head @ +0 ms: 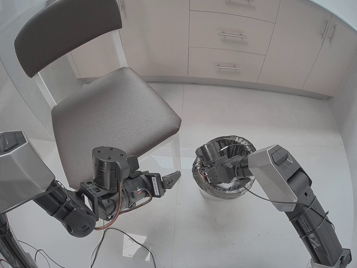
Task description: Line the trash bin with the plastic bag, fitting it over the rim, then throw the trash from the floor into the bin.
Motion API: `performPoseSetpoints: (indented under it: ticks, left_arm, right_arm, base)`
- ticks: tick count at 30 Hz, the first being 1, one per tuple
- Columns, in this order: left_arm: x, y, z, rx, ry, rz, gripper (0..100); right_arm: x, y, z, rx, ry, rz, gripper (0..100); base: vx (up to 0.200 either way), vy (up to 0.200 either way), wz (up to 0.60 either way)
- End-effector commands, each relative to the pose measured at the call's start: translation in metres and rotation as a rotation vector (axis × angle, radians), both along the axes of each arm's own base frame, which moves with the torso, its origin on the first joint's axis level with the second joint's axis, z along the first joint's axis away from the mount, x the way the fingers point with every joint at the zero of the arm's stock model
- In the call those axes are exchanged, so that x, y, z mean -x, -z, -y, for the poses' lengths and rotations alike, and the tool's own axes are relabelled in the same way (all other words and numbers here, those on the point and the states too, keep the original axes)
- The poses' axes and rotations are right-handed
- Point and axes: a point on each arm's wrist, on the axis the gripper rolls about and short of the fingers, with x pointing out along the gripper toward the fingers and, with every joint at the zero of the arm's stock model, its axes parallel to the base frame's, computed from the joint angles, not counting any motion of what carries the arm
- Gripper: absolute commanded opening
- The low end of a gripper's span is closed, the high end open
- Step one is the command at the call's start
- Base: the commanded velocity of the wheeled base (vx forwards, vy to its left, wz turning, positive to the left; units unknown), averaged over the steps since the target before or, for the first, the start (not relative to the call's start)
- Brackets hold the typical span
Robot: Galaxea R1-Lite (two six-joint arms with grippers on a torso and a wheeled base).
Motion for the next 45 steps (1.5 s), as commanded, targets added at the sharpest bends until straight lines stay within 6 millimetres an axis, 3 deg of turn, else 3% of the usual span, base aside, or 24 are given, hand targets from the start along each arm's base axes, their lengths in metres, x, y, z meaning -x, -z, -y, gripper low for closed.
performPoseSetpoints:
  ticks: [1, 8, 9, 13, 26, 29, 32, 33, 36, 42, 43, 45]
  left_arm:
    - [0.0, 0.0, 0.0, 0.001, 0.0, 0.0, 100]
    - [0.002, -0.001, 0.001, 0.002, 0.006, 0.001, 100]
    - [0.002, -0.001, 0.002, 0.003, 0.01, 0.0, 100]
    - [0.003, -0.002, 0.002, 0.005, 0.008, 0.005, 100]
    - [0.013, -0.006, 0.002, 0.022, 0.037, 0.075, 100]
    - [0.017, -0.011, 0.005, 0.031, 0.052, 0.086, 100]
    - [0.019, -0.01, 0.006, 0.028, 0.061, 0.081, 100]
    - [0.023, -0.008, 0.008, 0.023, 0.071, 0.077, 100]
    - [0.025, -0.008, 0.009, 0.022, 0.081, 0.076, 100]
    - [0.036, -0.006, 0.015, 0.013, 0.118, 0.072, 100]
    - [0.036, -0.007, 0.015, 0.015, 0.118, 0.074, 100]
    - [0.039, -0.012, 0.013, 0.011, 0.123, 0.095, 100]
  right_arm:
    - [0.002, -0.013, -0.004, -0.005, -0.011, 0.016, 0]
    - [0.01, -0.043, -0.016, -0.012, -0.041, 0.033, 0]
    - [0.017, -0.06, -0.024, -0.013, -0.061, 0.034, 0]
    - [0.031, -0.077, -0.033, 0.002, -0.09, 0.007, 0]
    - [0.056, -0.129, -0.02, 0.106, -0.074, -0.089, 0]
    - [0.08, -0.162, -0.004, 0.177, -0.074, -0.209, 0]
    - [0.097, -0.179, 0.008, 0.224, -0.061, -0.295, 0]
    - [0.111, -0.193, 0.02, 0.25, -0.045, -0.372, 0]
    - [0.124, -0.205, 0.03, 0.263, -0.026, -0.434, 0]
    - [0.184, -0.275, 0.09, 0.195, 0.025, -0.697, 0]
    - [0.188, -0.281, 0.093, 0.181, 0.027, -0.7, 0]
    - [0.207, -0.312, 0.114, 0.053, 0.05, -0.629, 0]
  base:
    - [0.0, 0.0, 0.0]
    - [0.0, 0.0, 0.0]
    - [0.0, 0.0, 0.0]
    - [0.0, 0.0, 0.0]
    - [0.0, 0.0, 0.0]
    - [0.0, 0.0, 0.0]
    - [0.0, 0.0, 0.0]
    - [0.0, 0.0, 0.0]
    - [0.0, 0.0, 0.0]
    - [0.0, 0.0, 0.0]
    - [0.0, 0.0, 0.0]
    - [0.0, 0.0, 0.0]
